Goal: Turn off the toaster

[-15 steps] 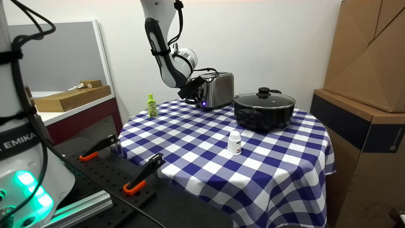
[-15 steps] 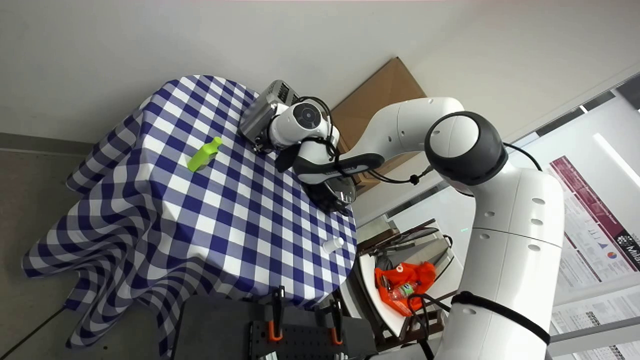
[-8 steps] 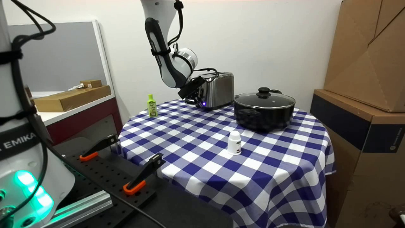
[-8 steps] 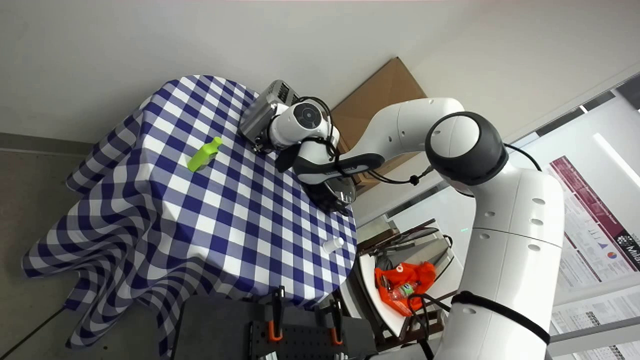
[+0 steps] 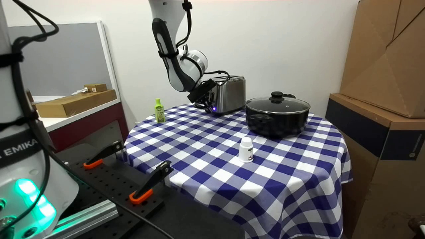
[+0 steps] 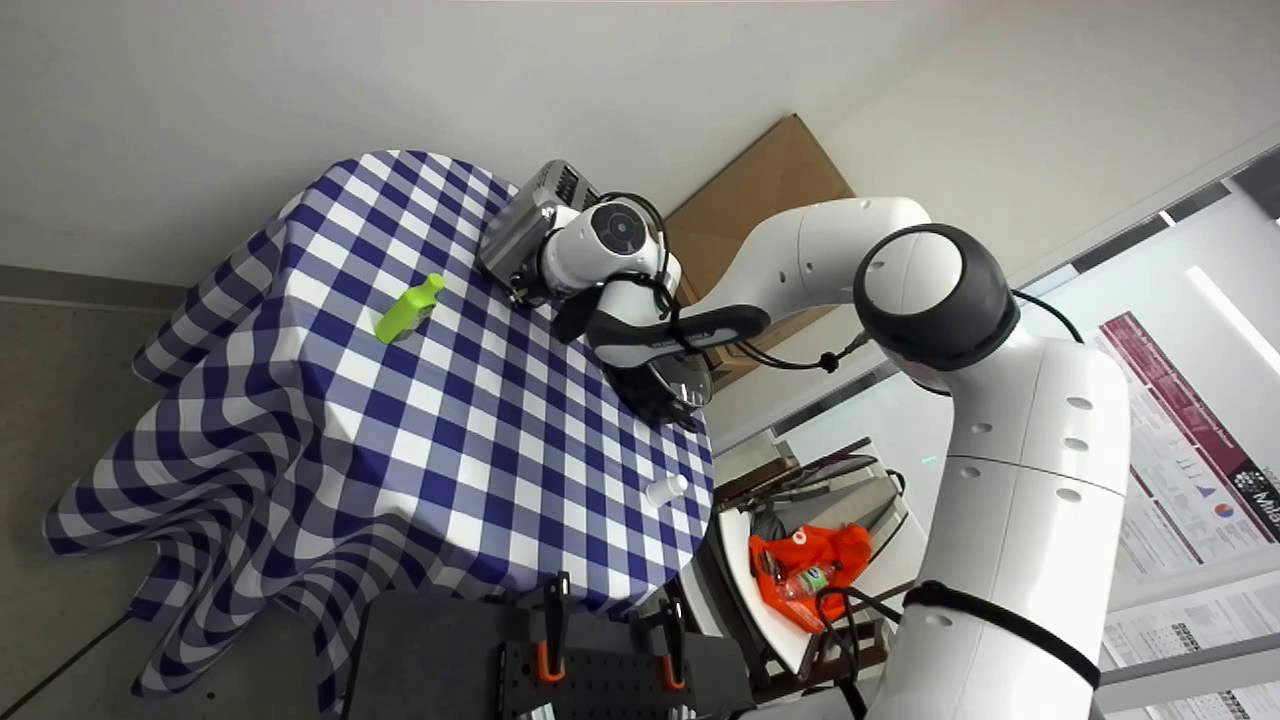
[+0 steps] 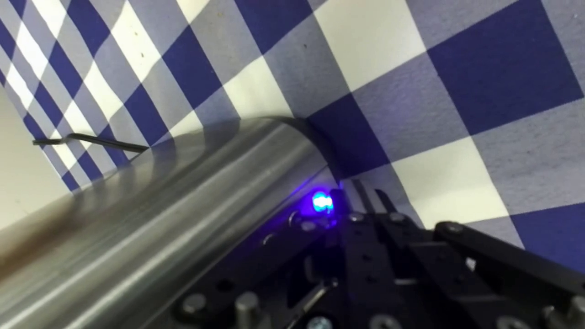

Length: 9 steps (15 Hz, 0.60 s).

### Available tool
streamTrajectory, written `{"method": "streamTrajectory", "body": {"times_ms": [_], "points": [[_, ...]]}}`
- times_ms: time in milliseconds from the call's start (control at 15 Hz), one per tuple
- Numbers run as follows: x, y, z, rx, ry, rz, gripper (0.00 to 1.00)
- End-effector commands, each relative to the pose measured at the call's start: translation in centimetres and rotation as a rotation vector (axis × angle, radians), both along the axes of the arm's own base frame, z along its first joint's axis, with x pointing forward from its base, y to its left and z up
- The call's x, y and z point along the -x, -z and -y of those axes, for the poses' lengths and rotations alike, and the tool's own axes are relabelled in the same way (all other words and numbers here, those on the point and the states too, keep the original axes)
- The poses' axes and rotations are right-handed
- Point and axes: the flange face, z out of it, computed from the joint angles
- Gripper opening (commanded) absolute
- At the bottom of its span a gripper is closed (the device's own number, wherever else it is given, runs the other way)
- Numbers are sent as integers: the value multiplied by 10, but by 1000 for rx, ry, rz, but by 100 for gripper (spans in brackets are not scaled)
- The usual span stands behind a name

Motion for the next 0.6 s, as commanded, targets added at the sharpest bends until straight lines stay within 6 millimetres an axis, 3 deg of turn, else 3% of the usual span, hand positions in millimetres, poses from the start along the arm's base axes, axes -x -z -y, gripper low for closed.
{"method": "streamTrajectory", "body": {"times_ms": [0,533], "points": [[-1,-10,4,0,-6,-13,0],[-8,-11,9,16,-5,-3,0]]}}
